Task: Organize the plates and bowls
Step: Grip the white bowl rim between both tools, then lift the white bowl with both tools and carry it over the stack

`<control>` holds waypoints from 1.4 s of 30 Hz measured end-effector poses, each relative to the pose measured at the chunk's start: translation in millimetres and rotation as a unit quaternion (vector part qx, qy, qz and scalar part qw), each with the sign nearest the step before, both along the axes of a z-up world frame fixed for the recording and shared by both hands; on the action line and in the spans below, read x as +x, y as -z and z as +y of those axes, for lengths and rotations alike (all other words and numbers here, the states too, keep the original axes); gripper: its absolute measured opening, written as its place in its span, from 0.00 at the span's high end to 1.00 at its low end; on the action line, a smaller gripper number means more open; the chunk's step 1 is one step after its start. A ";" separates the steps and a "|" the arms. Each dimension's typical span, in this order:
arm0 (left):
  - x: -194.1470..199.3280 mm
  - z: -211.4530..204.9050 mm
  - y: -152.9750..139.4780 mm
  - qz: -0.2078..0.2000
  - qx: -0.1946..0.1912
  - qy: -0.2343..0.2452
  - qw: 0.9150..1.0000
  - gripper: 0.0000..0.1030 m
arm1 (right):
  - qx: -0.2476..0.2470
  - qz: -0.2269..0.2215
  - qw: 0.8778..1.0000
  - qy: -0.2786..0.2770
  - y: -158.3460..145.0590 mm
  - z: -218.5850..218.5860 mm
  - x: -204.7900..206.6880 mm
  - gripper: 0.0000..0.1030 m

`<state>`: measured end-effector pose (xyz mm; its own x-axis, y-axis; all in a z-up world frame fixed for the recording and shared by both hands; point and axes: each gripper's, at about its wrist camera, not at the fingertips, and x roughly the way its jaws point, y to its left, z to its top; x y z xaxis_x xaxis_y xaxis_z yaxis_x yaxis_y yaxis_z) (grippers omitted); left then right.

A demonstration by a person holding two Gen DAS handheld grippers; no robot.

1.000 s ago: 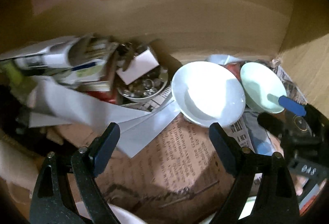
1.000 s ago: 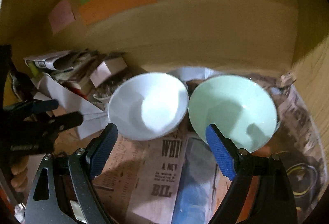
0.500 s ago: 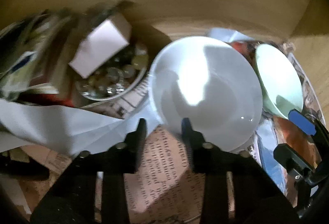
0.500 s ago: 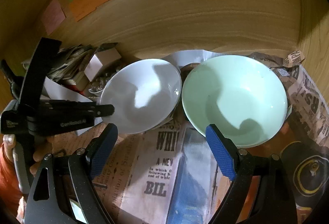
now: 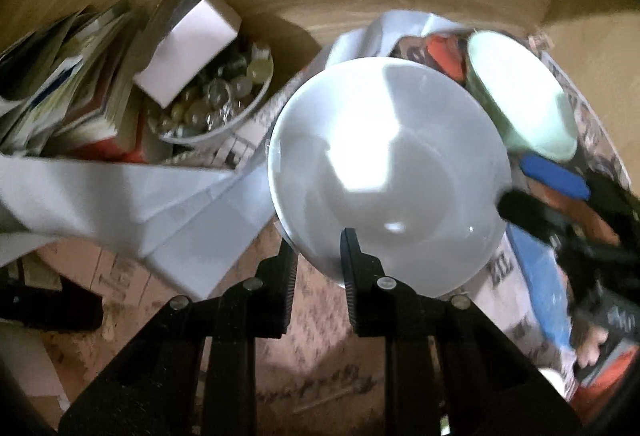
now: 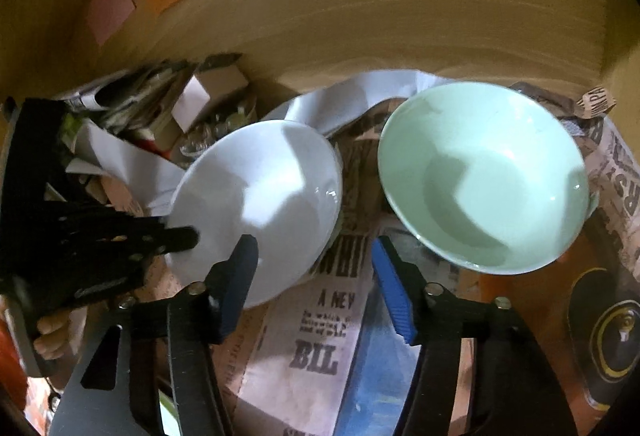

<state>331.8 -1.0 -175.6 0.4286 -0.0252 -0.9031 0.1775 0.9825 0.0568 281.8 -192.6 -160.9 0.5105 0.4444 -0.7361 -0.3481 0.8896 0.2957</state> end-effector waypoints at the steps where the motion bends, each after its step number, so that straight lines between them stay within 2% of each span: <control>1: -3.8 0.5 0.1 0.001 0.002 0.003 1.000 0.79 | -0.002 0.003 1.000 -0.002 1.5 1.0 0.6 0.52; 2: -9.2 1.0 0.1 0.001 0.003 0.007 1.000 0.79 | -0.003 0.006 1.000 -0.003 3.5 2.2 1.8 0.55; 4: -16.1 1.5 0.6 0.002 0.002 0.014 1.000 0.79 | -0.004 0.015 1.000 -0.007 8.3 4.6 5.3 0.69; 6: -23.3 3.7 0.0 0.002 0.000 0.021 1.000 0.79 | -0.008 0.026 1.000 -0.005 13.8 5.2 9.5 0.71; 10: -31.7 4.1 -3.2 -0.007 0.000 0.028 1.000 0.79 | 0.006 0.043 0.999 -0.015 20.5 7.1 13.9 0.87; 14: -26.7 -2.3 -3.4 -0.013 0.007 0.024 1.000 0.79 | -0.024 0.022 0.999 -0.009 16.0 14.7 3.7 0.86; 20: -25.8 -4.8 -3.4 -0.018 0.005 0.016 1.000 0.79 | -0.035 0.002 0.999 0.000 6.7 16.7 -1.6 0.86; 30: -58.5 -3.2 -43.9 -0.098 0.004 0.002 0.995 0.79 | -0.021 -0.038 0.999 -0.002 -24.1 18.4 -22.5 0.86; 42: -99.5 7.8 -71.9 -0.147 -0.022 -0.006 0.989 0.79 | -0.027 -0.095 0.995 -0.003 -58.8 33.8 -63.5 0.86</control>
